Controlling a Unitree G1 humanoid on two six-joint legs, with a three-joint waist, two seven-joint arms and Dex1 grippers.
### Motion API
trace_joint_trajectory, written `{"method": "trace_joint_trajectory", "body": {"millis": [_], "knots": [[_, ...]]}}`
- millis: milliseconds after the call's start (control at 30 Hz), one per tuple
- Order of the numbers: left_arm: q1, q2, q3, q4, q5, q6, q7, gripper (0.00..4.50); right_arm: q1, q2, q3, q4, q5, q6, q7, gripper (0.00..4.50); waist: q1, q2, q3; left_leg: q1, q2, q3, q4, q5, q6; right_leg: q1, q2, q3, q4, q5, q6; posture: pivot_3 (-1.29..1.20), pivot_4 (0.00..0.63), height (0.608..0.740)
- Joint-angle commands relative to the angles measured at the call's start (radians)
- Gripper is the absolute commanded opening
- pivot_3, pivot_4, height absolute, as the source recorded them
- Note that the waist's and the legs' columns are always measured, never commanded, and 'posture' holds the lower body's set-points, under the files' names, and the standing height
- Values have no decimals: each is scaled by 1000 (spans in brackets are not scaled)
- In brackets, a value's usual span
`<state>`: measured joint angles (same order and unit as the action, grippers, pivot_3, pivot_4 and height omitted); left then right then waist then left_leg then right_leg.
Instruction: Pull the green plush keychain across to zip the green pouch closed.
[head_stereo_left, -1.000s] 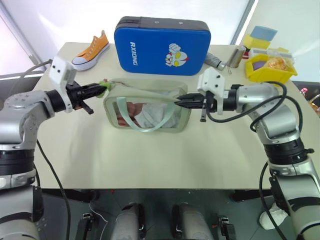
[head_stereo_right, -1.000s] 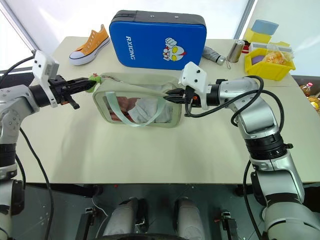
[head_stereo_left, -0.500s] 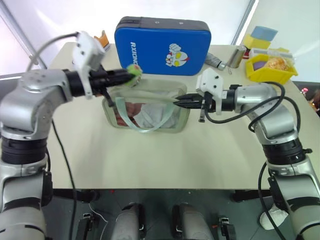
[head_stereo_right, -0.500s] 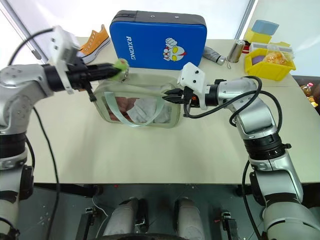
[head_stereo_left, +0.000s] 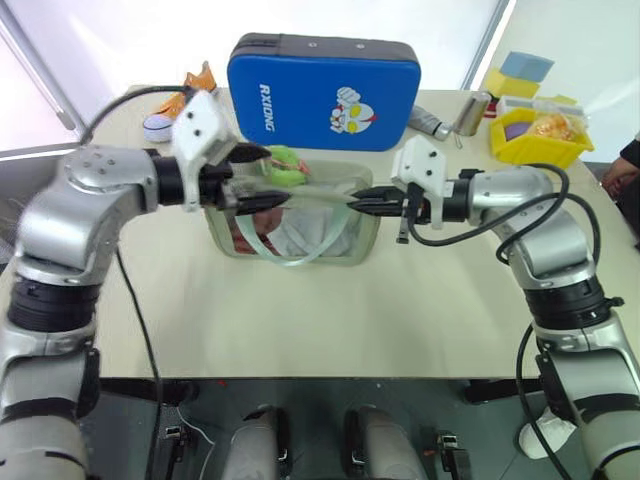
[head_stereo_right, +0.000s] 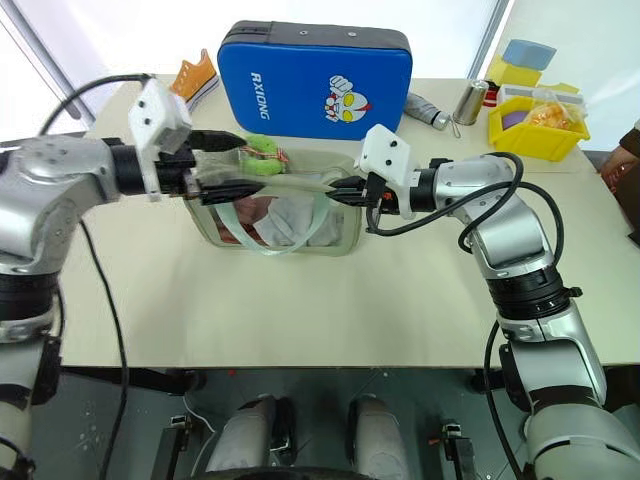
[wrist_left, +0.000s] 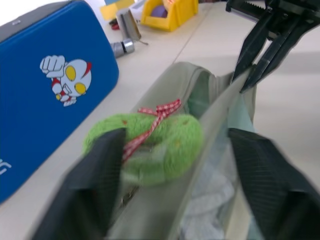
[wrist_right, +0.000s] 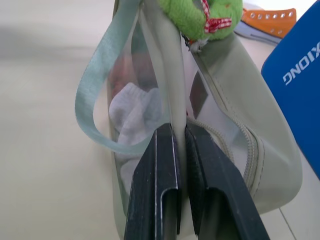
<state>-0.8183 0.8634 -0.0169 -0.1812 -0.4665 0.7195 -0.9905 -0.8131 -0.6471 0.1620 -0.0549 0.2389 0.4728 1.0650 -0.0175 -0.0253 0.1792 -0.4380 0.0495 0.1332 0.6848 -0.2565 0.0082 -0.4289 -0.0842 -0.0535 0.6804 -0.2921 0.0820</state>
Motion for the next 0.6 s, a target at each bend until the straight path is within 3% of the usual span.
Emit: {"method": "trace_joint_trajectory", "body": {"millis": [33,167,533,600], "knots": [[-14,92,96,-1,-30,24,-46,3696,-24,-5,-20,-2,-2,-20,-6,0,1,0,0,0,0,0,0,0,0,0,0,0,0,0,0,0,150,740],[79,162,126,42,14,-37,-60,3696,-31,-1,-19,8,-4,-27,-5,0,2,0,0,0,0,0,0,0,0,0,0,0,0,0,0,0,150,740],[226,69,79,73,106,-154,27,3696,-45,7,-12,-3,-2,-19,-1,0,1,0,0,0,0,0,0,0,0,0,0,0,0,0,0,0,150,740],[233,54,78,95,119,-176,36,3119,-45,8,-11,-9,0,-14,-1,0,2,0,0,0,0,0,0,0,0,0,0,0,0,0,0,0,150,740]]}}
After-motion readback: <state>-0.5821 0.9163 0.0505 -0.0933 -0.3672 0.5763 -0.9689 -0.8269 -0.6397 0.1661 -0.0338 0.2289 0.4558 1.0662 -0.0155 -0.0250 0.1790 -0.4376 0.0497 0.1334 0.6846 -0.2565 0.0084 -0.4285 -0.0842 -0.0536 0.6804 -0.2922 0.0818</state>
